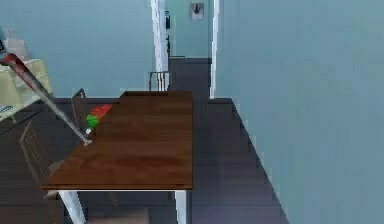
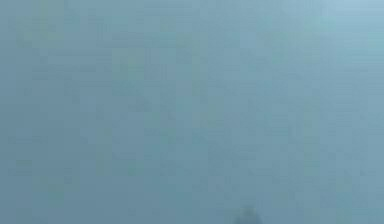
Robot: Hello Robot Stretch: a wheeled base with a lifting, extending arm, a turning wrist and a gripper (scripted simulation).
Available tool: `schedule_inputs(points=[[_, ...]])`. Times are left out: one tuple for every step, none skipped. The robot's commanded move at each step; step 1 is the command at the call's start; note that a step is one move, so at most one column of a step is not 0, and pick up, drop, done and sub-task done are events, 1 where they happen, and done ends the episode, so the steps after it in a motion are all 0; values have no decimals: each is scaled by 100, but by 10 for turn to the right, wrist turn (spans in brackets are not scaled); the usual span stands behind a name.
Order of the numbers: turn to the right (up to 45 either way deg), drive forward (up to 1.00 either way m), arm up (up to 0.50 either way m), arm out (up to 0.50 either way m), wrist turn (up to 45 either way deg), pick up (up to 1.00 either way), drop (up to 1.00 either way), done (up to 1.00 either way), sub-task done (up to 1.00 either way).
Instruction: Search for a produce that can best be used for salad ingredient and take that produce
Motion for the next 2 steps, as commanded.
schedule_inputs(points=[[-450,0,0,0,0,0,0,0,0],[-450,0,0,0,0,0,0,0,0]])
